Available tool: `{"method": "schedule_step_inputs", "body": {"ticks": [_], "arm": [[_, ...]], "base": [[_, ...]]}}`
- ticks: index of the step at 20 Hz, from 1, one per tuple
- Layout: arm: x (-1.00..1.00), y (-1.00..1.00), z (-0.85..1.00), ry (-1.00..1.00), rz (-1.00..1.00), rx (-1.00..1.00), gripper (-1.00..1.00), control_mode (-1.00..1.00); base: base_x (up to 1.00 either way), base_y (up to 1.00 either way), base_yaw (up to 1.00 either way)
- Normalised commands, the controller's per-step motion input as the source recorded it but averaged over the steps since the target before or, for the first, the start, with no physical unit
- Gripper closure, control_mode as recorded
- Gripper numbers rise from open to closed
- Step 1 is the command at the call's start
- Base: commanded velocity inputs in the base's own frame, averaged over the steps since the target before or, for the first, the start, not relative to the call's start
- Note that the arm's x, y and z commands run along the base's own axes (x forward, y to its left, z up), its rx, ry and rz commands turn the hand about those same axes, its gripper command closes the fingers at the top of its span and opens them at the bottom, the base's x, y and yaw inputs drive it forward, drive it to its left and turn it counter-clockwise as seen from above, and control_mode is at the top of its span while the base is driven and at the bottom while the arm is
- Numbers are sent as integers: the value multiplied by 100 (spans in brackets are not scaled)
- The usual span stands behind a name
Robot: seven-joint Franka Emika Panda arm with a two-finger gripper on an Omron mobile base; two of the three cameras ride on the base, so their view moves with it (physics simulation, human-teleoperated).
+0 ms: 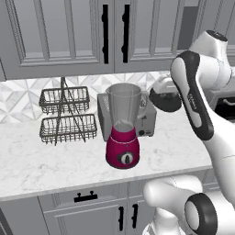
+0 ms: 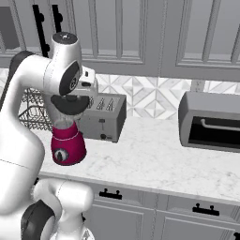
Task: Close the lid blender by securely placing the lid on top.
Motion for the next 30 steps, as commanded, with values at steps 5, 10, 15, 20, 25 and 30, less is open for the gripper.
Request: {"method": "schedule_step_inputs", "body": {"ticks": [5,10,15,20,25,30], "arm": [[2,69,23,5,0,2,100,-100],[21,57,0,0,0,0,100,-100],[36,30,0,0,-1,0,100,-100],[37,31,0,0,-2,0,100,-100],[23,25,0,0,-1,0,100,-100],[11,1,0,0,0,0,100,-100]], "base": [[0,0,0],[0,0,0],[0,0,0],[0,0,0],[0,0,0],[0,0,0]]}}
